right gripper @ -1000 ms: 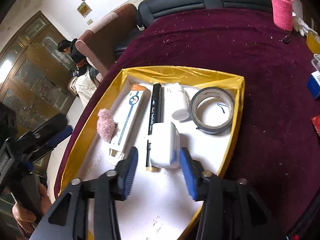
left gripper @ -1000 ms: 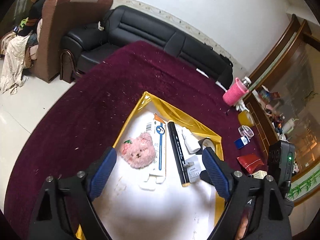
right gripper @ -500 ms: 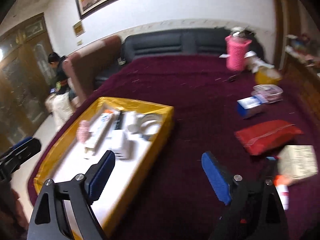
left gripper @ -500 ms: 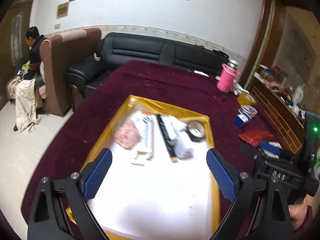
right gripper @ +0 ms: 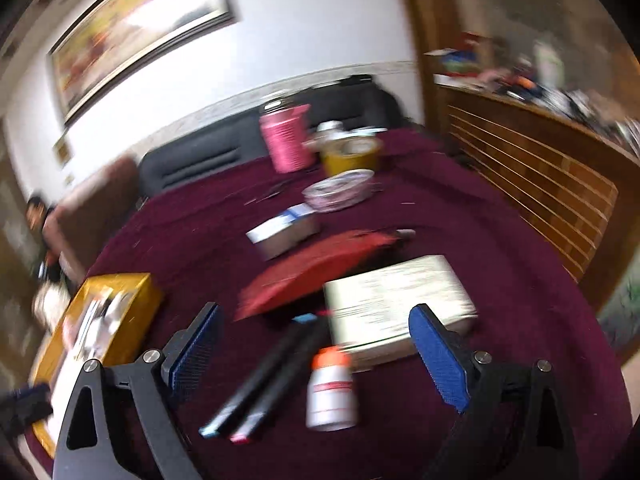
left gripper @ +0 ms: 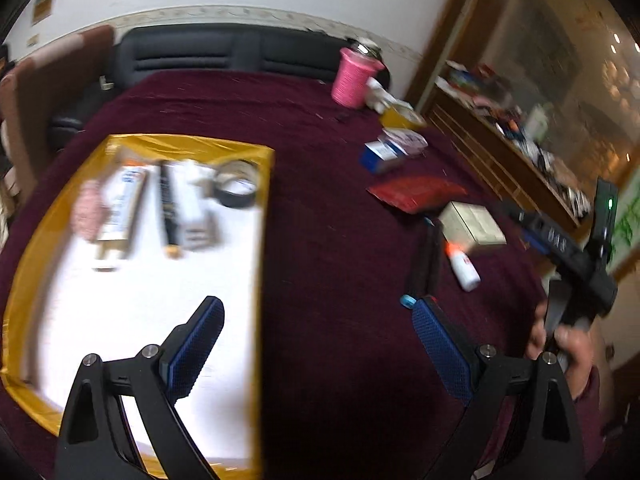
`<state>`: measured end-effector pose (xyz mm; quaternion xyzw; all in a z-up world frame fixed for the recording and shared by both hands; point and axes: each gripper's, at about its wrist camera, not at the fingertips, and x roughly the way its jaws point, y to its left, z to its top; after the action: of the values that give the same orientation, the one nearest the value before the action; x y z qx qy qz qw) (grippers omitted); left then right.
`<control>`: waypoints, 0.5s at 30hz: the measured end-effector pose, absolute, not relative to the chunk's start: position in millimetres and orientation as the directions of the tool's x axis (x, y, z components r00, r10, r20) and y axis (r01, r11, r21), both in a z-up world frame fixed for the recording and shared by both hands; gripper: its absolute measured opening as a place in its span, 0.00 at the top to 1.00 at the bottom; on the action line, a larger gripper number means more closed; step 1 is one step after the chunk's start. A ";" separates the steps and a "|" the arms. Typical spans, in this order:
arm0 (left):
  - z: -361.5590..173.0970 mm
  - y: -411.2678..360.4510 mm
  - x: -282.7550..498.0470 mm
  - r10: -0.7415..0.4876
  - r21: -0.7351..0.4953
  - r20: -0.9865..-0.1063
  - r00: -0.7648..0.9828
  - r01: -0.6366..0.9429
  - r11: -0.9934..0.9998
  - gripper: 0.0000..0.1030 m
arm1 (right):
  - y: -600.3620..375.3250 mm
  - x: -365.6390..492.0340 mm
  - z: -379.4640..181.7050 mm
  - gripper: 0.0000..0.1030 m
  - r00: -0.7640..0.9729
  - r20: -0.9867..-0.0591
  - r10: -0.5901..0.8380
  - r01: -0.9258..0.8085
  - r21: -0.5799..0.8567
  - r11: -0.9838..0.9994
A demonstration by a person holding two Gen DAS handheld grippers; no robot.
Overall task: Organize objects
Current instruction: 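Move both open tools away from the tray toward the remaining items, then grasp a black marker with the left tool and lift it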
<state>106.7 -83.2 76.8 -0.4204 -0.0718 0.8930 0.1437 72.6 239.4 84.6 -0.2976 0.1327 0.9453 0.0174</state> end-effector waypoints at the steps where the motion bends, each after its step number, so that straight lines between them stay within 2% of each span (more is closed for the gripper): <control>1: 73.3 -72.4 105.5 0.314 -0.231 -0.736 -0.600 -0.213 -0.949 0.08 | 251.5 73.8 81.8 0.07 -0.829 -0.558 -0.022 -0.142 0.248 -0.958; 4: 63.9 -34.9 104.3 0.278 -0.128 -0.746 -0.605 -0.280 -0.952 0.08 | 279.6 77.9 69.8 0.07 -0.841 -0.540 0.039 -0.215 0.267 -0.939; 6: 59.9 -14.8 102.9 0.251 -0.048 -0.735 -0.630 -0.321 -0.946 0.15 | 292.5 81.1 59.0 0.07 -0.844 -0.534 0.043 -0.240 0.305 -0.922; 7: 57.6 -5.4 99.0 0.241 -0.018 -0.736 -0.632 -0.338 -0.941 0.24 | 296.0 80.1 54.8 0.07 -0.834 -0.549 0.045 -0.259 0.318 -0.912; 8: 55.0 0.8 92.5 0.237 -0.008 -0.744 -0.624 -0.347 -0.938 0.29 | 300.1 78.6 52.3 0.07 -0.826 -0.563 0.036 -0.268 0.335 -0.903; 11: 50.8 15.2 70.6 0.262 -0.039 -0.766 -0.586 -0.365 -0.930 0.37 | 302.5 79.4 51.0 0.07 -0.823 -0.567 0.030 -0.276 0.353 -0.894; 15: 43.4 36.8 46.0 0.274 -0.030 -0.780 -0.563 -0.404 -0.914 0.43 | 298.3 80.6 49.4 0.07 -0.819 -0.574 0.013 -0.261 0.352 -0.899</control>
<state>46.0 36.8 43.4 -0.4261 0.0761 0.8806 0.1927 80.6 298.3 49.4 -0.2916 0.2125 0.9297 0.0737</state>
